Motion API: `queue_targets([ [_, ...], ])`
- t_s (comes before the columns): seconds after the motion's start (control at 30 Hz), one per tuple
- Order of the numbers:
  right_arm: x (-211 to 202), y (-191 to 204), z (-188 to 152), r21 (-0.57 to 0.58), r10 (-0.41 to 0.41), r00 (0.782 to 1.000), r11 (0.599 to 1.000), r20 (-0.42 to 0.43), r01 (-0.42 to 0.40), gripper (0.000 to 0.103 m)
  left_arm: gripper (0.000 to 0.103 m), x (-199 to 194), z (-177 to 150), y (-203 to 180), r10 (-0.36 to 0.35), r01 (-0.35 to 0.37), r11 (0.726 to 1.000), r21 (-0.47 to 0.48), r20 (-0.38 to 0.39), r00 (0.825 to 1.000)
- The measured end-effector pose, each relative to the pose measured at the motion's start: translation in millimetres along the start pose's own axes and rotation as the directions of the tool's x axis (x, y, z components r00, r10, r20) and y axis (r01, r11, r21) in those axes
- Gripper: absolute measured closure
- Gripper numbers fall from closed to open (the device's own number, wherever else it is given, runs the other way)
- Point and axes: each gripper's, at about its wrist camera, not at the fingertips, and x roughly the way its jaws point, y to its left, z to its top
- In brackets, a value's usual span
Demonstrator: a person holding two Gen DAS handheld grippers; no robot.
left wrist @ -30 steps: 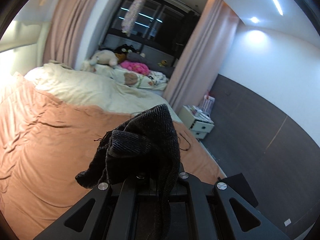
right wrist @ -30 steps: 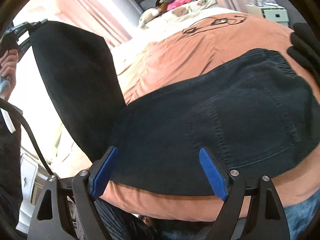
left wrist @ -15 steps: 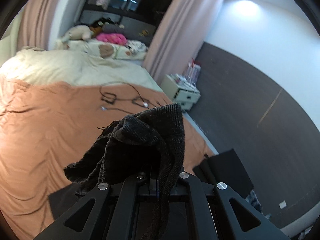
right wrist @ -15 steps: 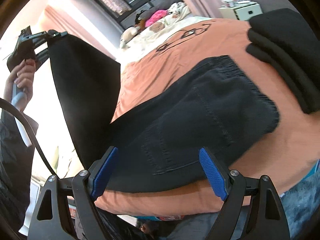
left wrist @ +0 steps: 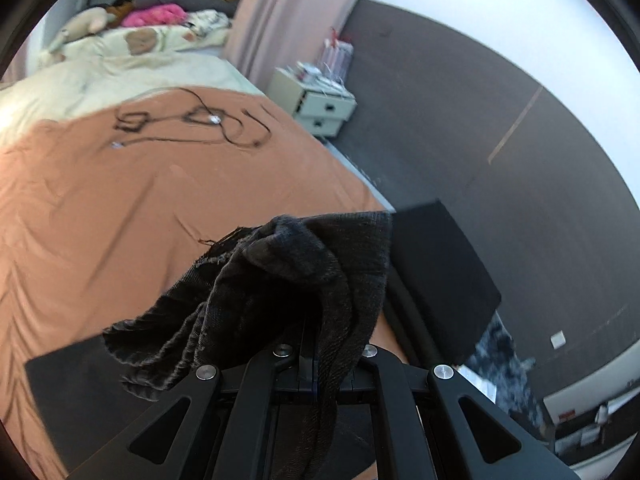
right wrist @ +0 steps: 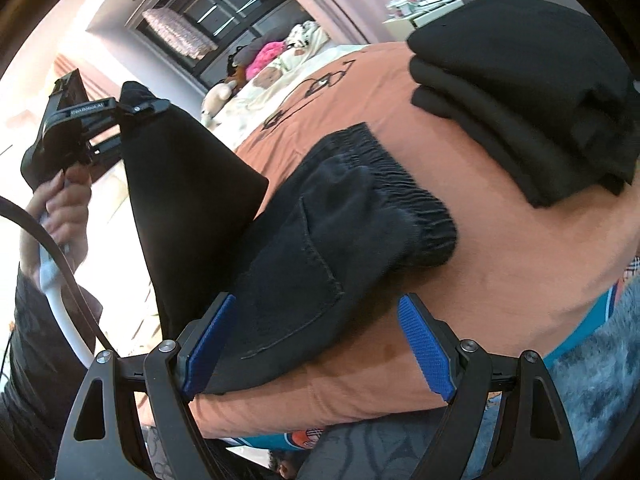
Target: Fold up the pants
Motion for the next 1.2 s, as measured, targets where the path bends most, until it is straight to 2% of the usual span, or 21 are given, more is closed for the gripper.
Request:
queue_targets([
  [0.2, -10, -11, 4, 0.014, -0.007, 1.0, 1.0, 0.003, 0.007, 0.021, 0.099, 39, -28, -32, -0.062, 0.064, 0.998, 0.017, -0.091, 0.994],
  [0.23, -13, -13, 5, 0.017, -0.008, 1.0, 1.0, 0.006, 0.008, 0.02, 0.094, 43, -31, -37, -0.062, 0.066, 0.997, 0.029, -0.111, 0.992],
  [0.3, -18, -16, 7, 0.026, -0.012, 1.0, 1.0, 0.012, 0.012, 0.02, 0.081, 52, -38, -45, -0.073, 0.081, 0.996, 0.046, -0.156, 0.985],
  [0.37, -21, -20, 11, 0.032, -0.01, 1.0, 0.999, 0.015, 0.01, 0.02, 0.044, 52, -44, -48, -0.121, 0.132, 0.99, 0.052, -0.183, 0.976],
  [0.43, -25, -21, 16, 0.034, -0.007, 1.0, 0.999, 0.021, 0.007, 0.02, 0.025, 46, -50, -49, -0.181, 0.192, 0.98, 0.041, -0.19, 0.965],
  [0.47, -26, -21, 18, 0.033, -0.007, 1.0, 0.999, 0.023, 0.006, 0.02, 0.021, 40, -50, -48, -0.181, 0.192, 0.98, 0.048, -0.178, 0.967],
  [0.57, -28, -16, 27, 0.018, 0.005, 1.0, 1.0, 0.03, -0.005, 0.02, 0.02, 20, -52, -39, -0.15, 0.16, 0.984, 0.071, -0.138, 0.979],
  [0.7, -21, -7, 38, -0.022, 0.01, 1.0, 1.0, 0.028, -0.009, 0.02, 0.02, -2, -55, -4, -0.11, 0.113, 0.993, 0.021, -0.1, 0.989],
  [0.83, -7, 0, 47, -0.068, -0.015, 1.0, 0.998, 0.007, 0.016, 0.02, 0.02, -25, -67, 43, -0.03, 0.028, 0.999, -0.029, -0.068, 0.997],
  [1.03, 16, 20, 59, -0.182, -0.112, 0.993, 0.978, -0.038, 0.103, 0.021, 0.02, -59, -97, 108, 0.052, -0.056, 0.989, -0.135, -0.034, 0.998],
  [1.2, 36, 40, 64, -0.294, -0.227, 0.971, 0.936, -0.076, 0.196, 0.021, 0.02, -82, -128, 155, 0.123, -0.125, 0.965, -0.233, -0.02, 0.992],
])
